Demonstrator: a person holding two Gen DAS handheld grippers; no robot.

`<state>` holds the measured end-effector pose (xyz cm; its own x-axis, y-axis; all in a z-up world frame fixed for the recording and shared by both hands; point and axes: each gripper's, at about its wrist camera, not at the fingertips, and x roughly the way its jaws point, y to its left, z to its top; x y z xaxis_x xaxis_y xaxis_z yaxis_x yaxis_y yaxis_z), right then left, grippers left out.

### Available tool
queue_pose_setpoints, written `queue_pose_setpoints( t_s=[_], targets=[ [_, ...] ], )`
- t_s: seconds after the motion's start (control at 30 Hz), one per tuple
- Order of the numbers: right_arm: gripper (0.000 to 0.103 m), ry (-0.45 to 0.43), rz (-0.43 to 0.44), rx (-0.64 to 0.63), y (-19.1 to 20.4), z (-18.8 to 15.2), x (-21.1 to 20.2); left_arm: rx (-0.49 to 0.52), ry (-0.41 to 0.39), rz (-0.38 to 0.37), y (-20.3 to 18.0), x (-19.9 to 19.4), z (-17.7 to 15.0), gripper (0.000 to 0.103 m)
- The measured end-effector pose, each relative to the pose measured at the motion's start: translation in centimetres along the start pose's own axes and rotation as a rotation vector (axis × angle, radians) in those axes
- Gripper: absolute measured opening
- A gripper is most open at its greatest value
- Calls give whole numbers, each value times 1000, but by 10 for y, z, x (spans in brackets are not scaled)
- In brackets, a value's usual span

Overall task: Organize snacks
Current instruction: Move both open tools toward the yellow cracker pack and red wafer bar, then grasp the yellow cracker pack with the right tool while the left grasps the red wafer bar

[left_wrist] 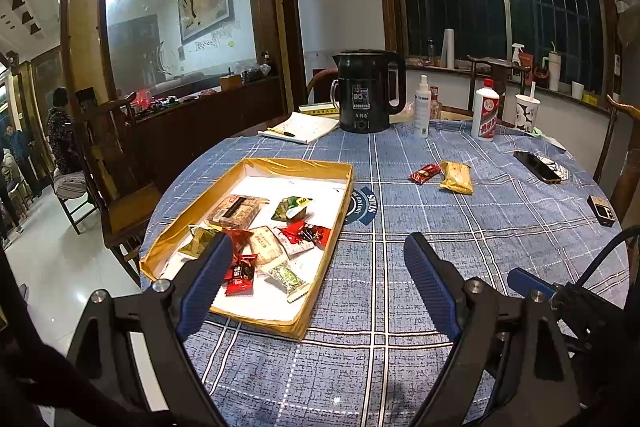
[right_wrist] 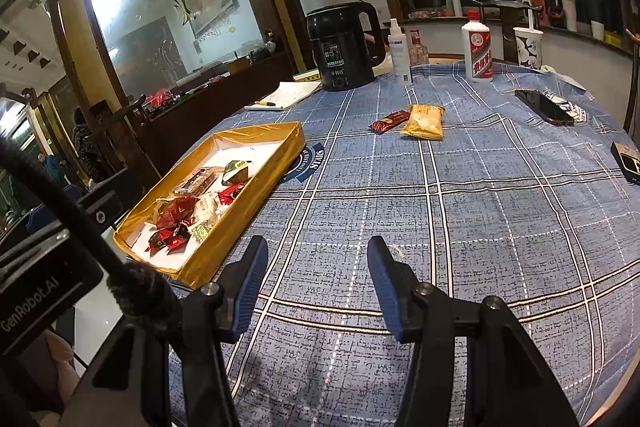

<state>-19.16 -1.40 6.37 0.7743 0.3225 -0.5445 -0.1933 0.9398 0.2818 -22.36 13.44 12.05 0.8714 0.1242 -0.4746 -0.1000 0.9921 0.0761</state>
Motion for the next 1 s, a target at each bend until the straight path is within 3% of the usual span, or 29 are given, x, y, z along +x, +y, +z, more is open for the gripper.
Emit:
queue_pose_setpoints(
  t_s=[0.1,0.2,0.33,0.43,0.5,0.67,0.73,0.83,0.93,1.0],
  targets=[
    [52,4,1,5,-2,0,2,5,25,-33,-2,6,1,87],
    [52,-4,4,13,-11,5,0,-19,54,-135,2,12,7,87],
    [52,-59,-33,40,-42,31,-14,-83,92,-325,17,18,33,87],
    [53,-80,-76,63,-79,68,-23,-97,206,-484,19,35,64,87],
    [54,-65,-109,56,-100,95,-19,-46,221,-488,11,40,87,87],
    [59,48,-86,71,-138,146,34,156,75,-334,-16,58,164,87],
    [59,91,-65,109,-149,154,69,180,42,-283,-24,79,184,88],
    [59,153,-67,152,-160,158,122,95,101,-288,-23,130,193,88],
    [59,197,-93,181,-165,158,166,-7,231,-334,-23,189,177,88],
    [60,215,-98,195,-169,157,186,-40,277,-340,-25,215,169,88]
  ],
)
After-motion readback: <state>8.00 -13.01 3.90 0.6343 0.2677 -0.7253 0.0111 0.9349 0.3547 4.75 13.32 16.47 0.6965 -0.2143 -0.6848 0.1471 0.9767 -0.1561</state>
